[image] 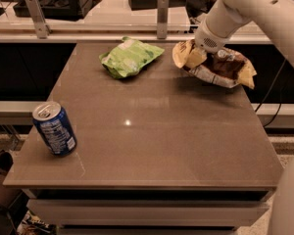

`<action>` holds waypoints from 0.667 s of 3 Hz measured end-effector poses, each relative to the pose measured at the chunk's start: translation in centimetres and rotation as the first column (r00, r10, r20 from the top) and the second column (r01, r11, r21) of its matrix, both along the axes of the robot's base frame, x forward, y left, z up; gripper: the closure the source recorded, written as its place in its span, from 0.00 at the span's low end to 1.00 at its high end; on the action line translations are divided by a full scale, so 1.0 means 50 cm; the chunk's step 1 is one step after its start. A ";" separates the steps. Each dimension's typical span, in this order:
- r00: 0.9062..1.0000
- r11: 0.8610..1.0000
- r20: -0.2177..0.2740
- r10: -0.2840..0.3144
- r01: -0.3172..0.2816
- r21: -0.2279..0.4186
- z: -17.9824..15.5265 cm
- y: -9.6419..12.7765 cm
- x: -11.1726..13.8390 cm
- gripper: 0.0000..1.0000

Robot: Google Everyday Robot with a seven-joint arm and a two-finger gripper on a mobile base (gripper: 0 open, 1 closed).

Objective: Move brown chip bag near pepsi can

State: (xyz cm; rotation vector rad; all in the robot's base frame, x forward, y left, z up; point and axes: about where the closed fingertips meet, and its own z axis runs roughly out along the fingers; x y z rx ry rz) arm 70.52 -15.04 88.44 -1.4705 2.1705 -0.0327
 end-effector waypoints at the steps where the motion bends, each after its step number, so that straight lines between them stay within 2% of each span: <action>1: 1.000 1.000 0.025 -0.011 0.011 -0.028 0.048 -0.006 -0.053 1.00; 2: 0.999 0.997 0.037 -0.035 0.038 -0.070 0.092 -0.006 -0.120 1.00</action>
Offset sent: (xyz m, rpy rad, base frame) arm -0.1070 -0.0058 0.0808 -0.1272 -0.0543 -0.0769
